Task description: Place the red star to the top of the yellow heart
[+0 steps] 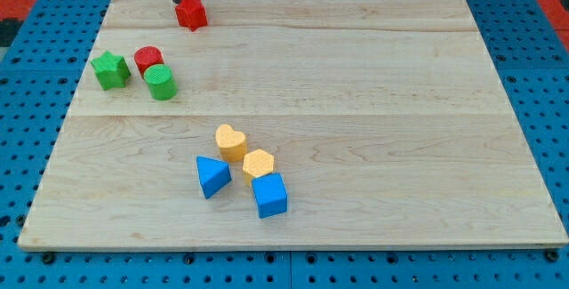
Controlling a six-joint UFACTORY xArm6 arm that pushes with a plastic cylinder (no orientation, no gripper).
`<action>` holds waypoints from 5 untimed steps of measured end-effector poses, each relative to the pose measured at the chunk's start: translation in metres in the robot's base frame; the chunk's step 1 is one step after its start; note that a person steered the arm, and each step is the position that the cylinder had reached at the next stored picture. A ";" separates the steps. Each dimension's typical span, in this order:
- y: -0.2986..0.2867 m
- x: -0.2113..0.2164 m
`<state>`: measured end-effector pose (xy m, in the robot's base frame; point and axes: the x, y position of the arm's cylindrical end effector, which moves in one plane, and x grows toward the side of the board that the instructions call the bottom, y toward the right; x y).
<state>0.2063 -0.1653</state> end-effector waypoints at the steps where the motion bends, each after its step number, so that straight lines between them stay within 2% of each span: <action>1: 0.000 -0.001; 5: -0.006 -0.009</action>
<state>0.1974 -0.1713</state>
